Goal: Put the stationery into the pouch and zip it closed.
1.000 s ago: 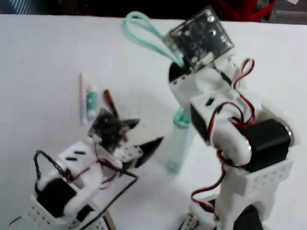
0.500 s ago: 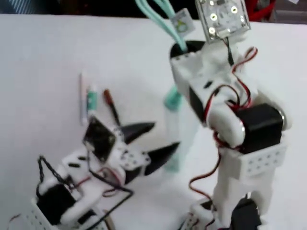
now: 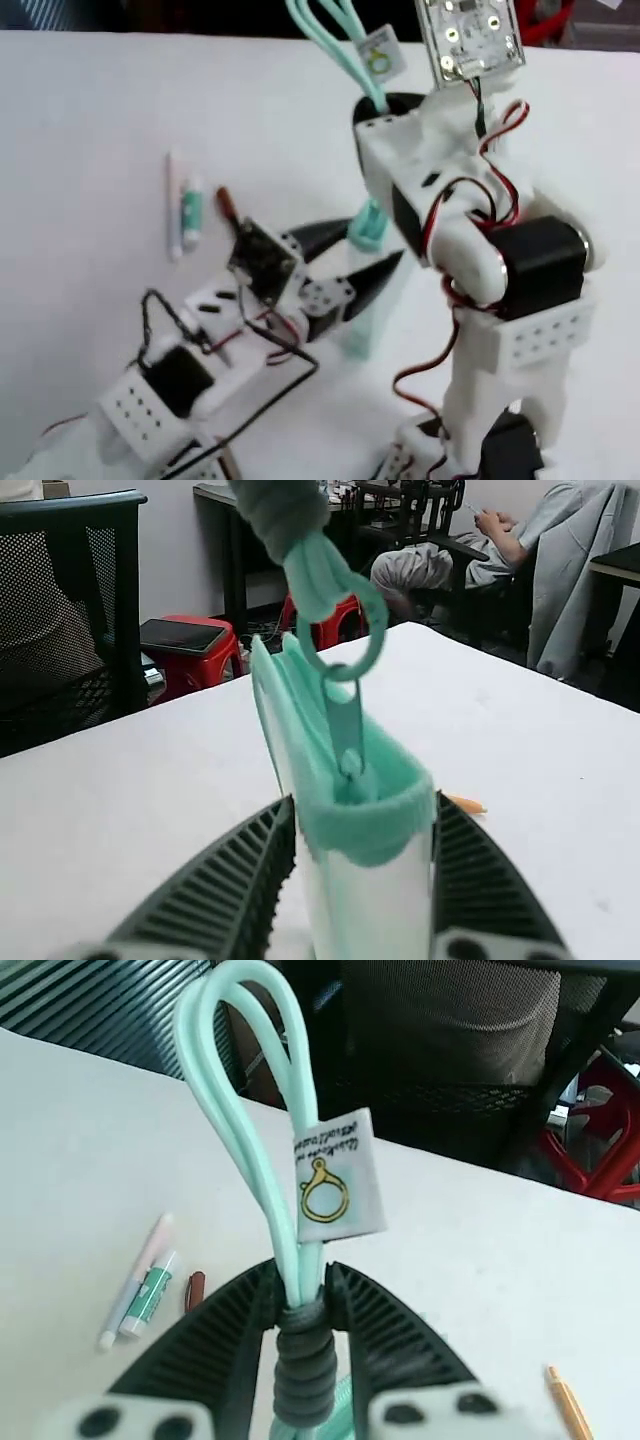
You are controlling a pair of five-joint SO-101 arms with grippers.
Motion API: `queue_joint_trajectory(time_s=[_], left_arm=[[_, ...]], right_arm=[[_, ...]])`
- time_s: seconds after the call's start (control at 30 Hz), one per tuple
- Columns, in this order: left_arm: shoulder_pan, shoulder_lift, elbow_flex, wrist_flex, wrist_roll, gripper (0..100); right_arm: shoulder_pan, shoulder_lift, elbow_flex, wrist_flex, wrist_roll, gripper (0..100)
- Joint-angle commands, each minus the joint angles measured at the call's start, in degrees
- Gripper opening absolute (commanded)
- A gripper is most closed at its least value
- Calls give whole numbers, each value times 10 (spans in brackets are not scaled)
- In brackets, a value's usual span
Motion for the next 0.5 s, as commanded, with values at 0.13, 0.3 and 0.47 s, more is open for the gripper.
queue_joint_trajectory(time_s=[0.13,0.3,0.47], left_arm=[[-33,57,-1,-40,-9,199],[-46,54,2,-35,-11,54],[-65,0,53,-39,-11,37]], right_arm=[[5,-37,-6,17,-8,18],[8,-58,-3,14,-7,18],[9,-44,-2,15,10,18]])
